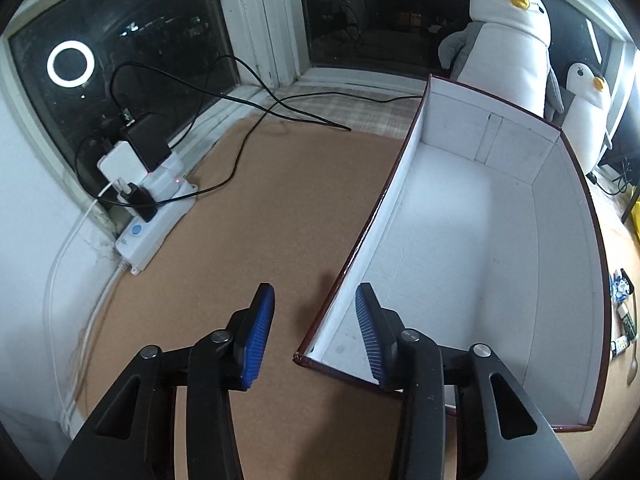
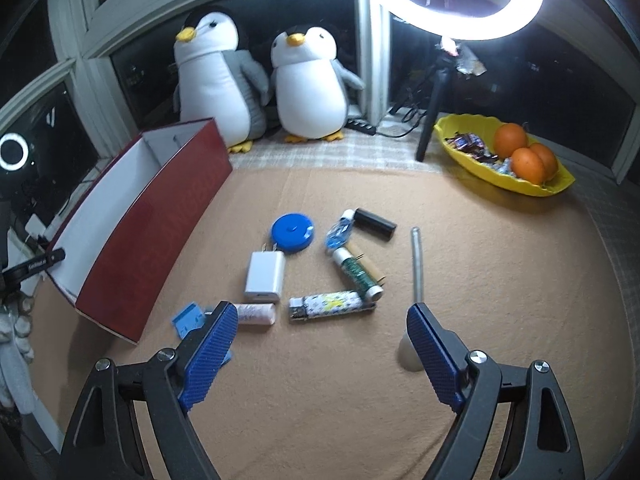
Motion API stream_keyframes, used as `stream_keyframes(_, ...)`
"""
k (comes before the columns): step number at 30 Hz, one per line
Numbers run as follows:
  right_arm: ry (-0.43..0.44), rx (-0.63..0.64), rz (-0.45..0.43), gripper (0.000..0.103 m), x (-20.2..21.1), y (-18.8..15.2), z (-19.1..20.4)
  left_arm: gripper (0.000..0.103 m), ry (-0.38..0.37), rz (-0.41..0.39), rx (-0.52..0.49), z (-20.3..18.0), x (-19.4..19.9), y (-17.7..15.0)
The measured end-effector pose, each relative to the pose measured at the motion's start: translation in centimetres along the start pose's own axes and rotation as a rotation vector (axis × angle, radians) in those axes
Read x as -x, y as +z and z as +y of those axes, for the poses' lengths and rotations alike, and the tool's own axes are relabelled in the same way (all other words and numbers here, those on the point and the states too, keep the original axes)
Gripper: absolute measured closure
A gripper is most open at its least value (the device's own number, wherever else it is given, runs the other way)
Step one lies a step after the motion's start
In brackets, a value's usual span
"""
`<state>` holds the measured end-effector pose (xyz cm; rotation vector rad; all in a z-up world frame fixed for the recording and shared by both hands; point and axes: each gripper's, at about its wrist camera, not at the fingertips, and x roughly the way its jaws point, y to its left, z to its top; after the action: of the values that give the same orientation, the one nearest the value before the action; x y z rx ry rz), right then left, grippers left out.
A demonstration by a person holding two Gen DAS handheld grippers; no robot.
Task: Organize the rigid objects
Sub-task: 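Move the right tool to the blue phone stand and grasp it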
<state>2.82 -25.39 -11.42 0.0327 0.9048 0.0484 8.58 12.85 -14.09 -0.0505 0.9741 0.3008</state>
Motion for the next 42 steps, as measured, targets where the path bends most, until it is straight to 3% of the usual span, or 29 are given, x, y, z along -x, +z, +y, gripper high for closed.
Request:
stream_keyframes(10,0.107,0.062,0.06,0.028,-2.1,-1.5,2.5,0.082,-0.018,0.003,0.0,-0.1,-0.6,0.2)
stream_keyframes(18,0.2,0.098,0.139,0.041,-4.1,-2.4,4.0,0.082,-0.029,0.001,0.004,0.0,-0.7,0.3)
stream_keyframes(25,0.26,0.205,0.203,0.051,-6.9,-2.8,7.2,0.082,-0.026,-0.001,0.002,0.0,-0.7,0.3)
stream_keyframes(42,0.242,0.478,0.331,0.055,-11.3,-2.5,12.1,0.082,-0.029,-0.006,0.009,0.1,-0.7,0.2)
